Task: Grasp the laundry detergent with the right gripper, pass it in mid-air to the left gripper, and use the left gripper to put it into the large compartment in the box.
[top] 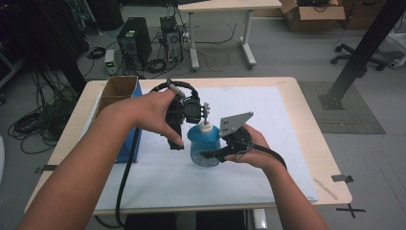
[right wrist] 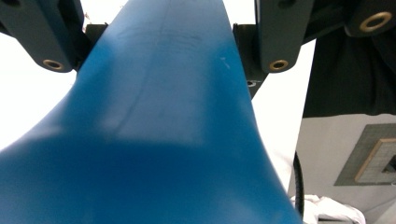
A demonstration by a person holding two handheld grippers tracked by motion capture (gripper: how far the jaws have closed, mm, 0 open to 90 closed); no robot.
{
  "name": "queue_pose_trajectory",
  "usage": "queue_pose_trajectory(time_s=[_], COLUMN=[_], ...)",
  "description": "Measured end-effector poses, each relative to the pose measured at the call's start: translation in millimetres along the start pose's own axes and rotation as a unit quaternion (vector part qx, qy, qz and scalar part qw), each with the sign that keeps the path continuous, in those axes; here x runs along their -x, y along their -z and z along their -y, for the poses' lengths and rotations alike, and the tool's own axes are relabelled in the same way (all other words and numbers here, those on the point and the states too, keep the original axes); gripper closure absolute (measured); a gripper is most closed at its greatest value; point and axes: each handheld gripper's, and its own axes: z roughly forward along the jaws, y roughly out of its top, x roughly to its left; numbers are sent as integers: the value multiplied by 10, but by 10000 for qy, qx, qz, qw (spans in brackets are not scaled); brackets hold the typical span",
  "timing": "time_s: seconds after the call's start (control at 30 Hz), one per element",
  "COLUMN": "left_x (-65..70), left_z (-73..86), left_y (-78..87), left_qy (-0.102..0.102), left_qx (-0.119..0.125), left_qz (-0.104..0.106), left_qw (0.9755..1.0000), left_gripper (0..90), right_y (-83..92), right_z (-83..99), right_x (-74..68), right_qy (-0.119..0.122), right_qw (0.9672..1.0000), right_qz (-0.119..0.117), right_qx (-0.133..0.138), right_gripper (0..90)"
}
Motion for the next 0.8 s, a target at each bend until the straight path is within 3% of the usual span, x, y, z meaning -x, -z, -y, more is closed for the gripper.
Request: queue_pose_trajectory(time_s=[0.4,0.8], left_x=[20,72], left_z=[-67,-115], left_y=[-14,-7], left_qy=[-155,-246], left_qx=[64,128], left_qz=[46,63], left_qw=[9998,9996], left_gripper=[53,54], right_y=[-102,-220], right_z=[-3,-84], right_x=[-12,-33], right_qy=[-61,9], right_qw=[9996,9994], right_qz=[-83,-158], right_qx=[252,305], right_gripper=[460,459])
